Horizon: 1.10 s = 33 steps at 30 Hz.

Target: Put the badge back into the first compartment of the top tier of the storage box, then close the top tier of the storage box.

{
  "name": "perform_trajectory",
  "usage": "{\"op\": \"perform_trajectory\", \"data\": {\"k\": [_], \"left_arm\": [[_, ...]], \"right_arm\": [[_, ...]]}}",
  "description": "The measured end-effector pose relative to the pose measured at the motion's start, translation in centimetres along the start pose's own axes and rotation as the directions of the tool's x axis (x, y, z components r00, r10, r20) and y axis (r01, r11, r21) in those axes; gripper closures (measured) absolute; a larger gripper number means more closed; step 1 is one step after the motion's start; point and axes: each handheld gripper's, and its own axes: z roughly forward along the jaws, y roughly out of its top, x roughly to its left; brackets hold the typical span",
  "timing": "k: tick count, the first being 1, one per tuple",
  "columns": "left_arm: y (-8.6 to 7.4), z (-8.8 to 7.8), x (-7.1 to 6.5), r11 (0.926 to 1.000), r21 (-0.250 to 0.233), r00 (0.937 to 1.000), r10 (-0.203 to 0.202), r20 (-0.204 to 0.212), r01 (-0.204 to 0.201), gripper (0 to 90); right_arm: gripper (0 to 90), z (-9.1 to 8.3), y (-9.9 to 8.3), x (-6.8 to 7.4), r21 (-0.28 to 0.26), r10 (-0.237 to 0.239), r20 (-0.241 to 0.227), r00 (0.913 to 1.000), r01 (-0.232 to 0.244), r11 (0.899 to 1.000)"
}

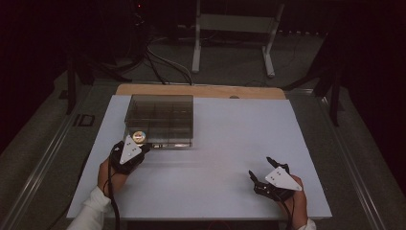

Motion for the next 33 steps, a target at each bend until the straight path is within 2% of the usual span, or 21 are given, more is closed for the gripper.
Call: {"op": "perform_trajectory", "data": {"k": [19,30,33], "left_arm": [[-0.15,0.07,-0.01,1.0000,0.002,0.9999,0.010,-0.006,-0.010,90.0],[-0.23,0.12,0.11,0.9990,0.027,0.9986,0.035,-0.039,-0.034,90.0],[-0.30,0.24,0.30,0.9994,0.028,0.9989,0.023,-0.042,-0.022,90.0]], "right_arm": [[22.7,-0.05,-0.03,0.06,0.003,0.009,0.004,1.0000,-0.009,1.000],[22.8,-0.23,0.10,0.33,-0.010,-0.005,-0.008,1.0000,0.005,1.000],[22.8,-0.47,0.04,0.21,-0.018,-0.007,-0.006,1.0000,0.007,1.000]]}}
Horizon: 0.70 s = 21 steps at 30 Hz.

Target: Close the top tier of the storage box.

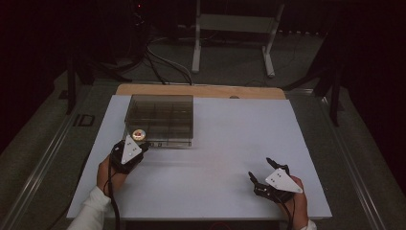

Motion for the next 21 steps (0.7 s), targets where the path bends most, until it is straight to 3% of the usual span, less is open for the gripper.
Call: {"op": "perform_trajectory", "data": {"k": [21], "left_arm": [[0.0,1.2,0.7,0.9998,0.018,0.9998,-0.002,-0.019,0.002,90.0]], "right_arm": [[22.8,0.1,-0.1,0.2,0.006,-0.007,-0.005,1.0000,0.007,1.000]]}}
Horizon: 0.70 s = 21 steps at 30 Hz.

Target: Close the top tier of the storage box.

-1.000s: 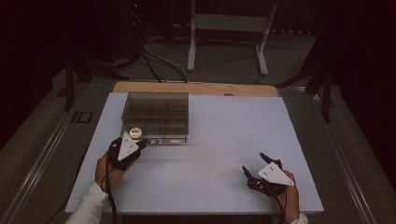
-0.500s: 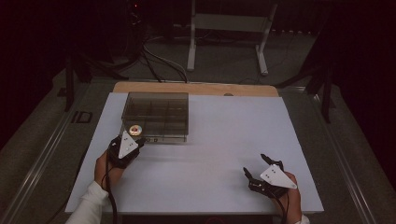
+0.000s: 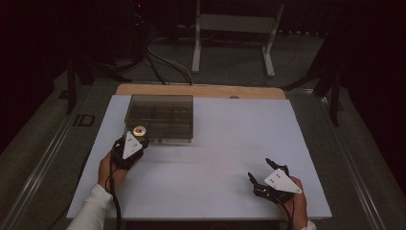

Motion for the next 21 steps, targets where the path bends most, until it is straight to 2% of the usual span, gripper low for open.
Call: {"op": "perform_trajectory", "data": {"k": [11,16,21], "left_arm": [[0.14,0.62,0.23,0.9998,-0.014,0.9999,-0.011,-0.009,0.011,90.0],[0.28,0.79,0.60,0.9986,-0.033,0.9991,-0.041,-0.004,0.041,90.0],[0.43,0.95,0.89,0.9979,-0.041,0.9986,-0.051,-0.009,0.051,90.0]], "right_arm": [[22.9,0.08,-0.06,0.04,0.005,-0.009,-0.003,1.0000,0.009,1.000],[22.9,0.18,-0.08,0.11,0.009,-0.014,-0.005,0.9999,0.014,1.000],[22.9,0.25,-0.08,0.24,0.013,-0.016,-0.007,0.9999,0.016,1.000]]}}
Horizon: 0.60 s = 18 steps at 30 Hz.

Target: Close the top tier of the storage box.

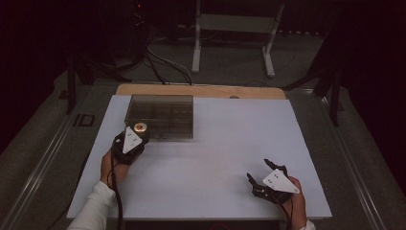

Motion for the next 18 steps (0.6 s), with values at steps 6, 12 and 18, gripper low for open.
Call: {"op": "perform_trajectory", "data": {"k": [6,12,18], "left_arm": [[0.16,0.35,0.14,1.0000,-0.001,1.0000,0.001,-0.008,-0.001,90.0],[0.38,0.65,0.21,1.0000,-0.002,1.0000,0.000,-0.006,0.000,90.0],[0.49,0.91,0.22,1.0000,-0.003,1.0000,0.003,-0.008,-0.003,90.0]], "right_arm": [[22.9,0.05,0.04,0.08,-0.002,0.000,0.000,1.0000,0.000,1.000],[22.9,0.08,0.01,0.09,0.000,0.003,0.002,1.0000,-0.003,1.000],[22.9,0.03,0.02,0.05,-0.002,0.009,0.004,1.0000,-0.009,1.000]]}}
